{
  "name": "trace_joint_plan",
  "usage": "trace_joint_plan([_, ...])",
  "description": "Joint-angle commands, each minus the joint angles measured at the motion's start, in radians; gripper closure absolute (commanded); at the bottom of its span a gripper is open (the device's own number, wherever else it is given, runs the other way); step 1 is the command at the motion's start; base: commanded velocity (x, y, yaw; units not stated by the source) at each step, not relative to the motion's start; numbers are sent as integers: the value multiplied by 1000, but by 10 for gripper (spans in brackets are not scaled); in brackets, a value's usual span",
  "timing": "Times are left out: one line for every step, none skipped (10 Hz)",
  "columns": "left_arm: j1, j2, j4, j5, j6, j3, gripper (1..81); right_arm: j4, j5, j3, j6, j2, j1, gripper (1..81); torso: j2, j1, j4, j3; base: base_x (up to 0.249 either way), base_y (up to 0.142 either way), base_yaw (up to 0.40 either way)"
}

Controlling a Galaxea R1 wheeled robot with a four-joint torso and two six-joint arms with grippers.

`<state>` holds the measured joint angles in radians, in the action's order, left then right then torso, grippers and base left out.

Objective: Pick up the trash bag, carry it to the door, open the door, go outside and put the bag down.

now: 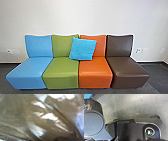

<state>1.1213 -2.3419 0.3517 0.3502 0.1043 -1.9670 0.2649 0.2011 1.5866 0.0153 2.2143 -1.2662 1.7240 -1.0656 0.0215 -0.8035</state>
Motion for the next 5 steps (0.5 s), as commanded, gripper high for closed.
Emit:
trace_joint_plan([-21,50,12,-4,26,97,811,-13,37,44,-12,41,0,10,-93,60,0,0,0,0,0])
trace_joint_plan([-10,51,10,-4,31,122,811,-21,32,76,-12,80,-22,10,-130,84,0,0,0,0,0])
trace_joint_plan([10,47,9,-10,41,140,811,-33,17,96,-12,105,-42,10,-163,105,0,0,0,0,0])
trace_joint_plan([31,41,9,-17,57,148,811,-55,8,121,-12,133,-60,10,-198,128,0,0,0,0,0])
trace_joint_plan([51,29,9,-19,74,146,811,-76,-3,166,-11,167,-75,10,-233,150,0,0,0,0,0])
